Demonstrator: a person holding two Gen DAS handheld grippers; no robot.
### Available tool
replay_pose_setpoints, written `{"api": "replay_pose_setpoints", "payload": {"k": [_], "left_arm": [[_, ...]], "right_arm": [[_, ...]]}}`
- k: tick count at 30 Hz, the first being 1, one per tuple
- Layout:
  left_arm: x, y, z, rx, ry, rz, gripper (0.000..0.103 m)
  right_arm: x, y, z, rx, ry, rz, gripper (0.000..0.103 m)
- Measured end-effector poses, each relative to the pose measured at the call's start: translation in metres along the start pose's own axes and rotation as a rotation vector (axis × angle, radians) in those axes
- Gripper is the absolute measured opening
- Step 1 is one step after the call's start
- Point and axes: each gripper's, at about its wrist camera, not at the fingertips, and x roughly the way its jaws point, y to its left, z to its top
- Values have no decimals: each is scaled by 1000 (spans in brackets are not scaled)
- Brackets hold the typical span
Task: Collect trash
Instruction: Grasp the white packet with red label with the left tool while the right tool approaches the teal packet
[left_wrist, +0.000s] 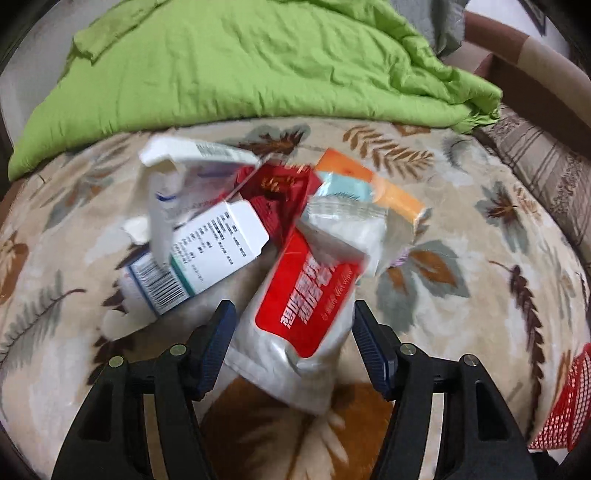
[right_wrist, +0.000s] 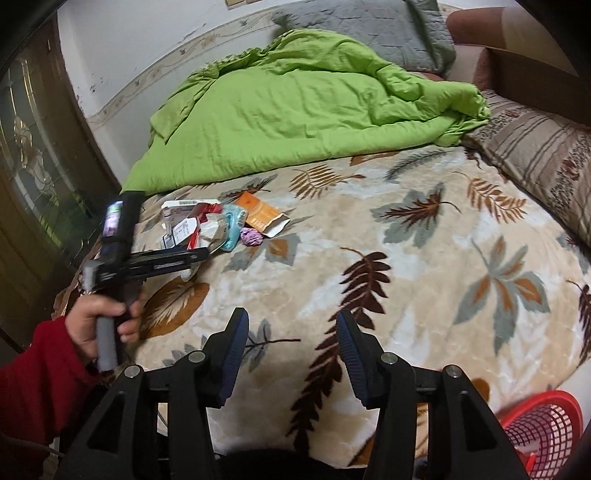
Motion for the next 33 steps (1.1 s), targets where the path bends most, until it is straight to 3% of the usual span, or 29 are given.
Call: {"api": "replay_pose_setpoints", "payload": {"k": [7, 12, 15, 18, 26, 33], "left_arm": [[-7, 2, -2, -30, -58, 37, 51], [-56, 10, -20, -130, -105, -12, 50], [-83, 13, -40, -163, -151, 30, 50], [-98, 16, -58, -190, -205, 120, 51], [-90, 36, -56, -272, -217, 156, 51], [-84, 35, -54, -255, -210, 140, 51]], "right_arm": [[30, 12, 17, -34, 49, 81, 54], [81, 27, 41, -75, 106, 139, 54], [116, 36, 57, -103, 130, 154, 54], [151, 44, 69, -117, 150, 138, 53], [220, 49, 89, -90, 191, 102, 51], [245, 48, 93, -58, 202, 89, 35]]}}
